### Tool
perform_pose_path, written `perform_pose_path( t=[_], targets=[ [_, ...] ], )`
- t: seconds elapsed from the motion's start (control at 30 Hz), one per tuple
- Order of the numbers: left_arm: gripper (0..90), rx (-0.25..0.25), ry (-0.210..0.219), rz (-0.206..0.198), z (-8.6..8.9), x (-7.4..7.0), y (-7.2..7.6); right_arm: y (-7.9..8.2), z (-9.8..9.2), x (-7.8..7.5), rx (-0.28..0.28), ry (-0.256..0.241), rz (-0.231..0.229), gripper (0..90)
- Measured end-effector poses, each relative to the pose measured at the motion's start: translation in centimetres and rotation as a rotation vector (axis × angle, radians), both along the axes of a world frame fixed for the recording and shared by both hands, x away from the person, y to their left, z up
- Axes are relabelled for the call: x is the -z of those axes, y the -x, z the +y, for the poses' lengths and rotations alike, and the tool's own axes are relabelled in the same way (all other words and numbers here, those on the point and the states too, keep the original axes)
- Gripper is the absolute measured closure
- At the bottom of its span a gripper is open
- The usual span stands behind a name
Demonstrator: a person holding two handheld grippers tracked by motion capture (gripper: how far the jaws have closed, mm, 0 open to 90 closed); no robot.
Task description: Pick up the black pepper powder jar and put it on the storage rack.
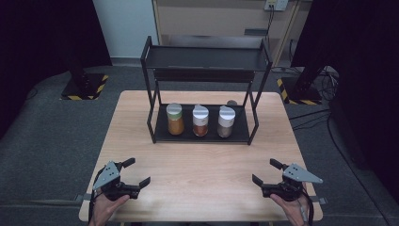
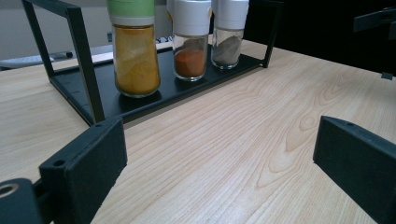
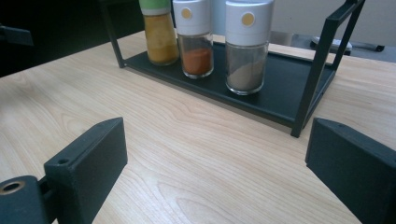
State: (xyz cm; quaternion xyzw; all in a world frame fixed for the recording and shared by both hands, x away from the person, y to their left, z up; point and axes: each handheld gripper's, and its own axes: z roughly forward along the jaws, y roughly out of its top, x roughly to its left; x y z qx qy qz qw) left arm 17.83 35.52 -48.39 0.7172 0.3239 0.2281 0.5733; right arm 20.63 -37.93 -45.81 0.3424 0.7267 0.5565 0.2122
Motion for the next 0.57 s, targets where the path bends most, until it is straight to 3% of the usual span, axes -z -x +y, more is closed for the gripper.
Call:
perform_pose_path(
  t=[0.57],
  targets=[
    [1.6, -0.001, 0.002, -0.003, 0.05, 0.06, -0.15, -0.29, -0.05, 0.27, -0.006, 0.002, 0.005, 6.2]
  ],
)
